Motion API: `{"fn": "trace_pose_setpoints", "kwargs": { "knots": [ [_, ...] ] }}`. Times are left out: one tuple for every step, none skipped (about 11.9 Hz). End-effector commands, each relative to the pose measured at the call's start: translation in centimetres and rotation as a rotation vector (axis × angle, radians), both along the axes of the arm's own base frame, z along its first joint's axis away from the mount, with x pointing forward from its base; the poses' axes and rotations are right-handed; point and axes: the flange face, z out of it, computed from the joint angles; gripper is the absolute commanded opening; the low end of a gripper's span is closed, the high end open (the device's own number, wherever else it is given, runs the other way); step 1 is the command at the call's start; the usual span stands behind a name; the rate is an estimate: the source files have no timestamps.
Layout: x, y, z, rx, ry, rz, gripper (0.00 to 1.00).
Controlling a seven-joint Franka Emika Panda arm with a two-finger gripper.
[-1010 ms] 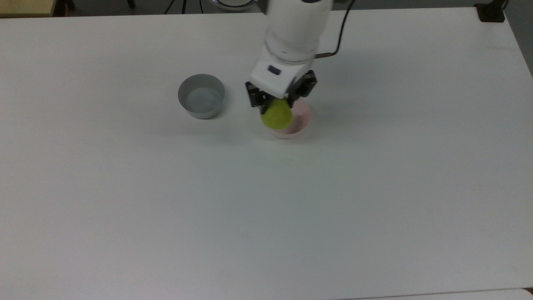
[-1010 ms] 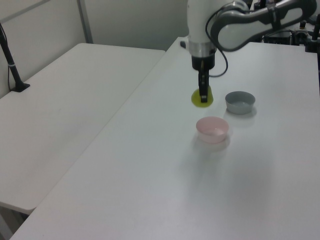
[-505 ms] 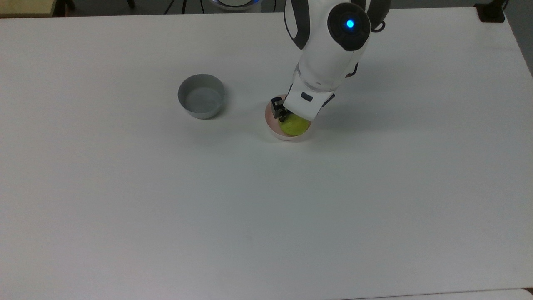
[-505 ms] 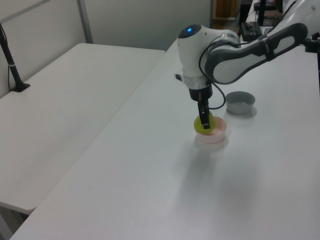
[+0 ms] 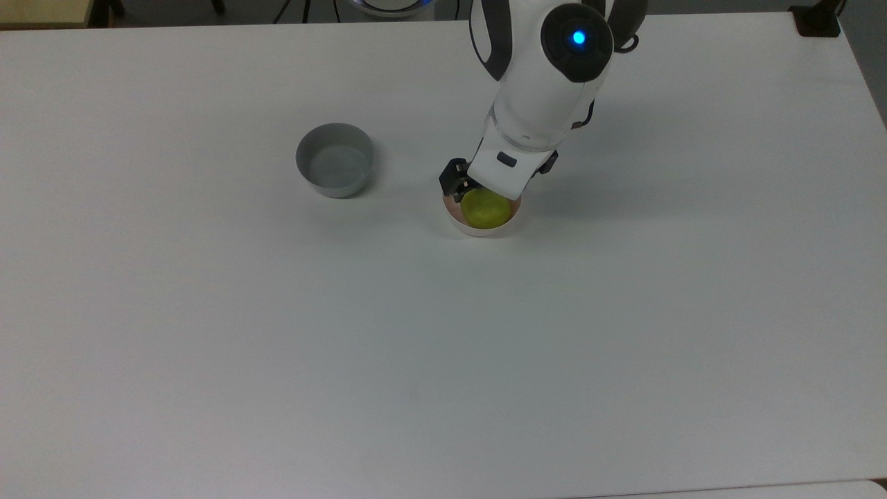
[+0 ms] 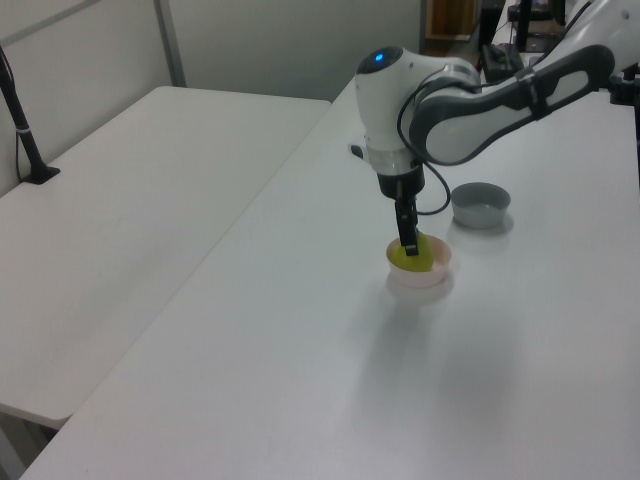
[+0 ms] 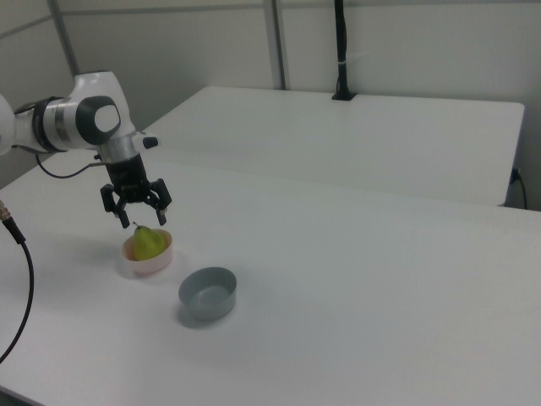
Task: Place the pear in the bowl
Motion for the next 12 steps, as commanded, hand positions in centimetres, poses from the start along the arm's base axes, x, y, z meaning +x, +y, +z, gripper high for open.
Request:
{"fn": "trace_pose_setpoints", "kwargs": {
  "knots": [
    [-1.2,-2.5,7.9,0.051,-0.080,-0.207,1.00],
    [-1.3,-5.1,10.2,0.061,-0.097,-0.258,1.00],
    [-1.3,-8.9,12.3,0.072,-0.103,-0.312,1.00],
    [-1.5,-12.1,13.9,0.080,-0.114,-0.361,1.00],
    [-1.6,-15.9,15.4,0.086,-0.134,-0.420,1.00],
    [-2.0,-19.8,16.8,0.093,-0.154,-0.477,1.00],
    [-2.5,-23.2,17.4,0.096,-0.150,-0.493,1.00],
    [-3.0,-25.8,17.9,0.099,-0.144,-0.493,1.00],
    [-3.4,-27.9,18.1,0.106,-0.145,-0.522,1.00],
    [-3.5,-28.4,18.2,0.108,-0.146,-0.532,1.00],
    [-3.7,-28.6,18.6,0.108,-0.151,-0.541,1.00],
    [-4.1,-28.7,18.9,0.110,-0.144,-0.543,1.00]
  ]
}}
